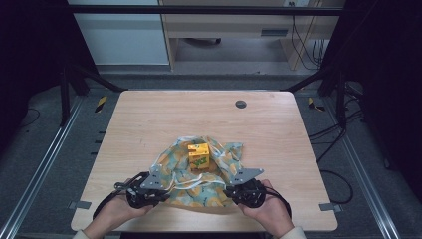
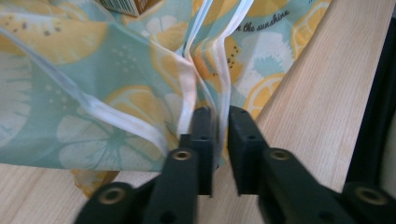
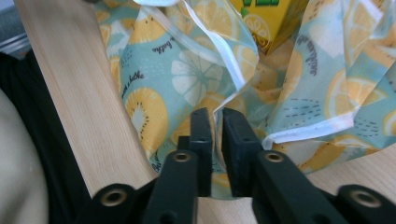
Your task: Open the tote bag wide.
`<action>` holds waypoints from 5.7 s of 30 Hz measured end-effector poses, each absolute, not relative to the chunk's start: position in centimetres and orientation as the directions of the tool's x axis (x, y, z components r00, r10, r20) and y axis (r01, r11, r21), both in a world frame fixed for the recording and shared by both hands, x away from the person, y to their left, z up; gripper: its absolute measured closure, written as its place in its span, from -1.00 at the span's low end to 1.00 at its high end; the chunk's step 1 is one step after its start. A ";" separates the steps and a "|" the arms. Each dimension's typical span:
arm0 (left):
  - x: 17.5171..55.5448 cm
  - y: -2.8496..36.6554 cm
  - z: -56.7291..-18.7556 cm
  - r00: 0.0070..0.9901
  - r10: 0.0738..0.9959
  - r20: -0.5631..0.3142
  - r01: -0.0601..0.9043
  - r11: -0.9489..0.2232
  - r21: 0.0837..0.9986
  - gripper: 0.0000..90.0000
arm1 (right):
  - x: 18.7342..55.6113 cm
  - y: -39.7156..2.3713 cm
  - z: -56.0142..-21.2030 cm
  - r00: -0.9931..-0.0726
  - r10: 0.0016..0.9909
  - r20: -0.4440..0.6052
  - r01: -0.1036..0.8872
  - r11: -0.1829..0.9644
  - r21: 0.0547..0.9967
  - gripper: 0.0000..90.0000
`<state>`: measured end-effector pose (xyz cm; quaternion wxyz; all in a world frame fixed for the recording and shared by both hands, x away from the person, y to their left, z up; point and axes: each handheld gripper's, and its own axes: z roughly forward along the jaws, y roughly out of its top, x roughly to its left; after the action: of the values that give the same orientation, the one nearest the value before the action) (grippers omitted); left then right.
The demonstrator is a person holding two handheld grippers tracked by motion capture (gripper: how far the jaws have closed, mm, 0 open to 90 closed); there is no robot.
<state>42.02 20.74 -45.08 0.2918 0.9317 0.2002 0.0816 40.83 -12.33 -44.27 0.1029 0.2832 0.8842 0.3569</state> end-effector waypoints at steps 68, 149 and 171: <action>42.6 18.7 -45.2 0.905 0.405 0.125 0.268 -0.775 0.572 0.99 | 51.6 -11.1 -40.3 -0.678 0.734 -0.017 0.462 0.445 0.767 1.00; 42.1 19.9 -44.6 0.815 0.552 0.175 0.287 -0.648 0.706 0.04 | 51.9 -16.1 -42.3 -0.510 0.860 0.011 0.529 0.304 0.793 0.04; 48.6 19.3 -40.5 0.730 0.636 0.251 0.297 -0.626 0.721 -0.29 | 46.0 -14.1 -43.4 -0.618 0.786 0.016 0.480 0.360 0.800 -0.36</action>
<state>48.57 19.29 -40.50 0.3385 0.8662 0.2693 0.2501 46.03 -14.05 -43.39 0.1891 0.3943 0.8028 0.4054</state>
